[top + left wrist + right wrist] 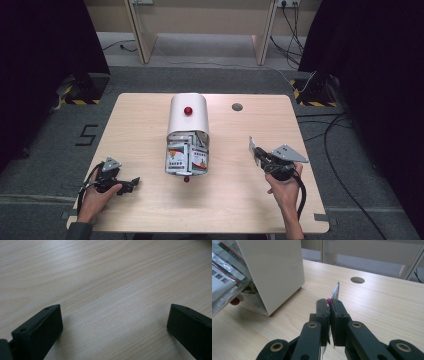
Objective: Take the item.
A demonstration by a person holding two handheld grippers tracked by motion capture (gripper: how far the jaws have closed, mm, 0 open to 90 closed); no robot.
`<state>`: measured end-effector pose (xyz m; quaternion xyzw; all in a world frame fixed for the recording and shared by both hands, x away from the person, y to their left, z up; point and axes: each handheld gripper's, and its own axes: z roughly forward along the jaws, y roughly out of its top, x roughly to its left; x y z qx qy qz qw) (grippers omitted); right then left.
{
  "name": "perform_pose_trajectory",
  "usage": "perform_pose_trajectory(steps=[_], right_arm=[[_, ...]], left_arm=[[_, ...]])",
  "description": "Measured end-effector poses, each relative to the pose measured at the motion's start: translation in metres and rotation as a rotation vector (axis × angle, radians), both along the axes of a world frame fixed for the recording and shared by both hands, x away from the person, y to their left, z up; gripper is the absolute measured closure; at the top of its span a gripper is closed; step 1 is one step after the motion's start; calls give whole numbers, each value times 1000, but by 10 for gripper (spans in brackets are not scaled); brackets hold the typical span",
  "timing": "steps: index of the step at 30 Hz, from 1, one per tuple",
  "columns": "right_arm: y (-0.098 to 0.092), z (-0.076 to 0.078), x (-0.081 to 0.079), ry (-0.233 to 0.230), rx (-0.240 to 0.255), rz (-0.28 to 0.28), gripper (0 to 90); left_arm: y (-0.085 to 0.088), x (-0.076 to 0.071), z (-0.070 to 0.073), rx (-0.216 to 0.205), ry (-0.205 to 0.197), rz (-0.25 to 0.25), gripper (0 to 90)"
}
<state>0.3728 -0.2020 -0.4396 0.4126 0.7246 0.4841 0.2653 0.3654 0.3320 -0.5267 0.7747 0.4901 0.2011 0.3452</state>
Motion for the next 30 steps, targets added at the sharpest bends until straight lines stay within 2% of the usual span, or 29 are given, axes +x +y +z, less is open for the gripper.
perform_pose_trajectory(steps=[17,30], right_arm=[[-6,-22,15,43,-27,-46,861],[-1,-30,23,53,-60,-57,861]], left_arm=[[0,0,0,1,0,0,0],[0,0,0,1,0,-1,0]])
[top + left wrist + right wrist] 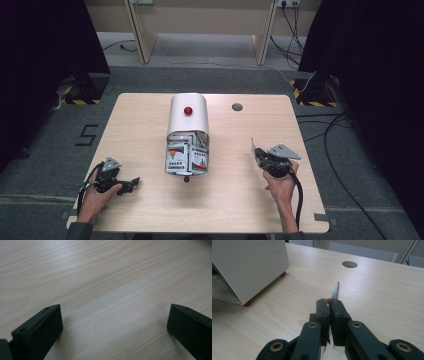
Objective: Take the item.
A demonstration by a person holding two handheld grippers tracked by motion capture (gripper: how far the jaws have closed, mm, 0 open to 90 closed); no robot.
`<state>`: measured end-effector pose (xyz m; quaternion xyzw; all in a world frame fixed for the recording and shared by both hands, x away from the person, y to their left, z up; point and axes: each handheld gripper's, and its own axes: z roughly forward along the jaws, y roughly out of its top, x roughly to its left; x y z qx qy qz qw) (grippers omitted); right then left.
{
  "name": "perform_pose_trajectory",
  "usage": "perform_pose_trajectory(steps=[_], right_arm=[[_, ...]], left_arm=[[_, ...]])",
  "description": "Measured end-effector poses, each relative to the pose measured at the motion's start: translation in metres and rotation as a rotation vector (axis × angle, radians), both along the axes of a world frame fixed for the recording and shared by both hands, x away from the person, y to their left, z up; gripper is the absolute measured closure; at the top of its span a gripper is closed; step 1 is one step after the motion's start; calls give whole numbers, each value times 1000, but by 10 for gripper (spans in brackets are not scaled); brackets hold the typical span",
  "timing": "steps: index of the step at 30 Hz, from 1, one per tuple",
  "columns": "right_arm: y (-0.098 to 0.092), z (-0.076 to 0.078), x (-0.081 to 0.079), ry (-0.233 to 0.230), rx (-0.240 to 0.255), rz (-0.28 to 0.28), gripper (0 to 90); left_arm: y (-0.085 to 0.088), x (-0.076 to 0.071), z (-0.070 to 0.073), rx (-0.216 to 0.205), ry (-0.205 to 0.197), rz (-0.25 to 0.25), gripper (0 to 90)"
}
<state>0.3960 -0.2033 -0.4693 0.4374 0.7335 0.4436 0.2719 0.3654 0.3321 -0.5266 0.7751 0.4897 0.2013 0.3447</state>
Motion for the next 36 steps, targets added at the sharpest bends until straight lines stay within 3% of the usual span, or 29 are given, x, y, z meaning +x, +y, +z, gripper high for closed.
perform_pose_trajectory(steps=[12,27,36], right_arm=[[5,-8,9,12,-20,-13,861],[20,-18,13,28,-59,35,856],[26,-22,13,21,-87,33,858]], left_arm=[[0,0,0,-2,-1,1,0],[0,0,0,-1,0,0,0],[0,0,0,-1,0,1,0]])
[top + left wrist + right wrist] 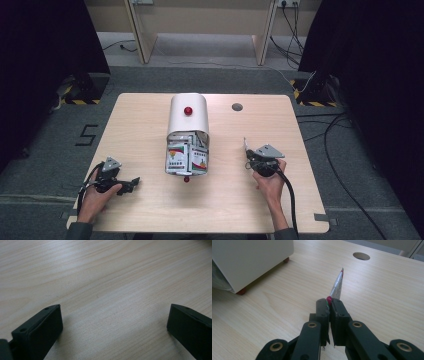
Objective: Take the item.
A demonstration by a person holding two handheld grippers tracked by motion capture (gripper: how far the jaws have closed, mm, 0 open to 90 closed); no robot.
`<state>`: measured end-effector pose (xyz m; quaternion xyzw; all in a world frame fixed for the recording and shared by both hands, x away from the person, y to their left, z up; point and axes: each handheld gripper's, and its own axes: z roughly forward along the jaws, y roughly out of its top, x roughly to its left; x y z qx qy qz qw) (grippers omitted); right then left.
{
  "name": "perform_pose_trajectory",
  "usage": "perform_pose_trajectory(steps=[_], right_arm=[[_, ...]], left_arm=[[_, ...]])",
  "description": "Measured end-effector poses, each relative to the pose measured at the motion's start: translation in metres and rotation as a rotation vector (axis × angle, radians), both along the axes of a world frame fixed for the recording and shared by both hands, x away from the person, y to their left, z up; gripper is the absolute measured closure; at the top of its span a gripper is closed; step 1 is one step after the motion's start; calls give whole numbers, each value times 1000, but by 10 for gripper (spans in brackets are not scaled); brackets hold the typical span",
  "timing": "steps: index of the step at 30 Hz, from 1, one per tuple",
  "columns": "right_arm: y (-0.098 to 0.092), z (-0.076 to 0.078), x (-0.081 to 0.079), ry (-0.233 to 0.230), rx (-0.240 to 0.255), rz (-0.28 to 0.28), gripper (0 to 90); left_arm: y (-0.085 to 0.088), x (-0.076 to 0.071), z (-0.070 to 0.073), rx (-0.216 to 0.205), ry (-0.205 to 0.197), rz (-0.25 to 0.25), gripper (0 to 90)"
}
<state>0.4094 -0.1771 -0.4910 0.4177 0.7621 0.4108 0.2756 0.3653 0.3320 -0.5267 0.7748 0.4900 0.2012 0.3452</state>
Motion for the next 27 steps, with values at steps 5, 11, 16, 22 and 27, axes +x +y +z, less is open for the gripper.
perform_pose_trajectory(steps=[5,11,16,22,27], right_arm=[[3,-1,0,1,0,7,849],[4,-2,1,13,18,15,824],[7,-3,1,20,17,24,810],[10,-6,2,38,25,29,754],[10,-8,3,64,58,34,714]], left_arm=[[0,0,0,0,0,0,0],[0,0,0,0,0,0,0],[0,0,0,1,0,0,0],[0,0,0,-2,0,0,0],[0,0,0,-4,0,0,0]])
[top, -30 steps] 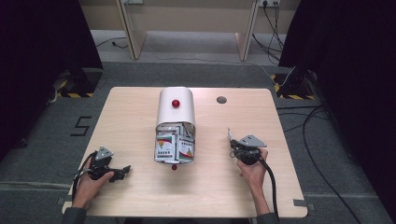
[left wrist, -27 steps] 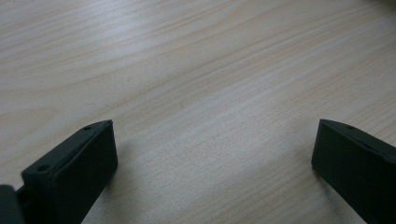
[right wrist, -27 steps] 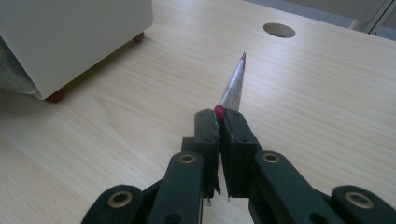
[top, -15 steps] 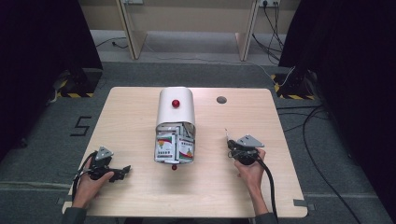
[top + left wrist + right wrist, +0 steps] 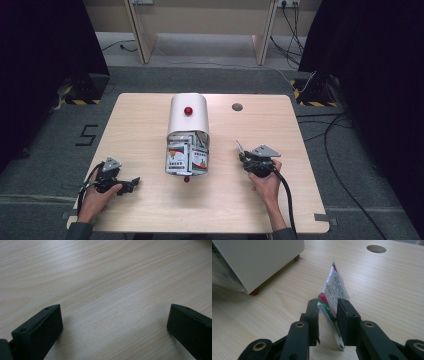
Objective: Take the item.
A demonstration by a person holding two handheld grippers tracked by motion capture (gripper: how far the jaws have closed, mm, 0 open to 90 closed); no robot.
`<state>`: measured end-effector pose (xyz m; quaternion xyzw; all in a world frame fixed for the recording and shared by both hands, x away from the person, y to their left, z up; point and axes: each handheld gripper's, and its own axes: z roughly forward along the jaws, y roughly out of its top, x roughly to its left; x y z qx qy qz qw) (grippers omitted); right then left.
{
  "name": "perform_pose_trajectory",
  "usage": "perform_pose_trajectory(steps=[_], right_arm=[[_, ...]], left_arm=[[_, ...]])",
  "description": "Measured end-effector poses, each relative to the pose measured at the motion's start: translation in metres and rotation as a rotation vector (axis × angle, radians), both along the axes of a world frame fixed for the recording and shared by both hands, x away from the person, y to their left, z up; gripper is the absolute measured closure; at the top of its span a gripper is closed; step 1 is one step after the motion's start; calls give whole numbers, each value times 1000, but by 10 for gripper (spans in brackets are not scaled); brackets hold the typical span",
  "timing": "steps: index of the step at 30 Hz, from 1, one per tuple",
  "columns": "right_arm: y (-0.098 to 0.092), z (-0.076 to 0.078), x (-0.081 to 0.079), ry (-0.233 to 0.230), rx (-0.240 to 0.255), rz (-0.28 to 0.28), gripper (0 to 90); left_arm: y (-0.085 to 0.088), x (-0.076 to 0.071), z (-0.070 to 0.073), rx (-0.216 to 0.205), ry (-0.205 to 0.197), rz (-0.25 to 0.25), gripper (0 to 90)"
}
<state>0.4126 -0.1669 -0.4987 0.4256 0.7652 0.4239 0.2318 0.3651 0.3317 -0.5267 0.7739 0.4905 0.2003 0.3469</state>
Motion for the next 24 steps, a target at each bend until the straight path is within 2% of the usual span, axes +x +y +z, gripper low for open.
perform_pose_trajectory(steps=[14,24], right_arm=[[-1,-7,4,61,38,-30,614],[0,-13,7,109,42,-48,486]], left_arm=[[0,0,0,0,0,0,0],[0,0,0,0,0,0,0]])
